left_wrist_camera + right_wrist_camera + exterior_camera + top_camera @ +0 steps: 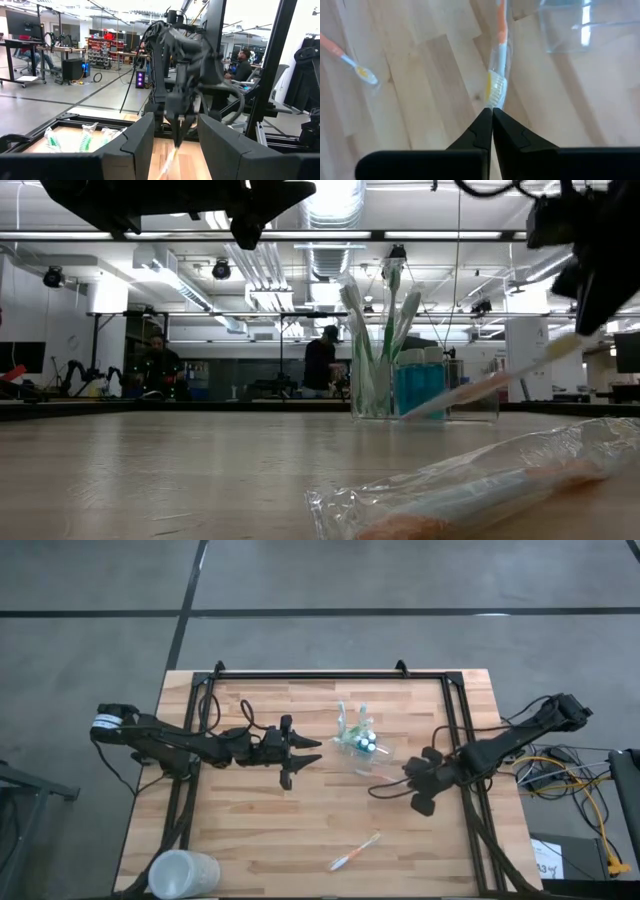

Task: Pick & Place toothbrushing station
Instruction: Put the orange toothbrush into the transparent organizer

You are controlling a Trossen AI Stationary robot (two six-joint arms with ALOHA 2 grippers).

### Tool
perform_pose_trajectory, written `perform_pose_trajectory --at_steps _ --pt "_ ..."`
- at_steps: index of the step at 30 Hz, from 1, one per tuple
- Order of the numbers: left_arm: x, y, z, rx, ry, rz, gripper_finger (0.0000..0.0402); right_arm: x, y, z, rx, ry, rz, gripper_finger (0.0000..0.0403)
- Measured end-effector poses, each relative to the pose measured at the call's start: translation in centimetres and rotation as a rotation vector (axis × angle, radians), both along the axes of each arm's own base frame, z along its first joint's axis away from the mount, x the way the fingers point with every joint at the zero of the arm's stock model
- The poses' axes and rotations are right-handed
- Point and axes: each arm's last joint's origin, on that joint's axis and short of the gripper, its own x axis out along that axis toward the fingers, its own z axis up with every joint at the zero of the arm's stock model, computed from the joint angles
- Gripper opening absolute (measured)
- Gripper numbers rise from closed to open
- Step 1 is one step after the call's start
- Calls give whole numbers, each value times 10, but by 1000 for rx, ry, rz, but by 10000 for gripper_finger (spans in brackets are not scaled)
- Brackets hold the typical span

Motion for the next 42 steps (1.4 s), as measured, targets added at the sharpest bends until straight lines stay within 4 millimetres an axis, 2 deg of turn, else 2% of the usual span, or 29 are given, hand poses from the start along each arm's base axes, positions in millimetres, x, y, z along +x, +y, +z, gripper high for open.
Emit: perform_pose_trajectory --at_steps 6,12,19,23,33,42 --pt "0 0 0 0 0 0 156 -2 -1 53 -20 41 -1 8" --pt "0 0 0 0 0 0 156 -8 -4 105 -8 3 -14 8" --pt "0 0 0 0 0 0 156 -12 -12 146 -114 -132 -54 8" --pt "0 0 0 0 0 0 156 -12 -14 154 -172 -173 -64 8" --pt "0 0 0 0 0 0 156 -8 -28 153 -189 -155 -158 8" --pt "0 0 0 0 0 0 156 -7 -29 149 -60 -88 -176 8"
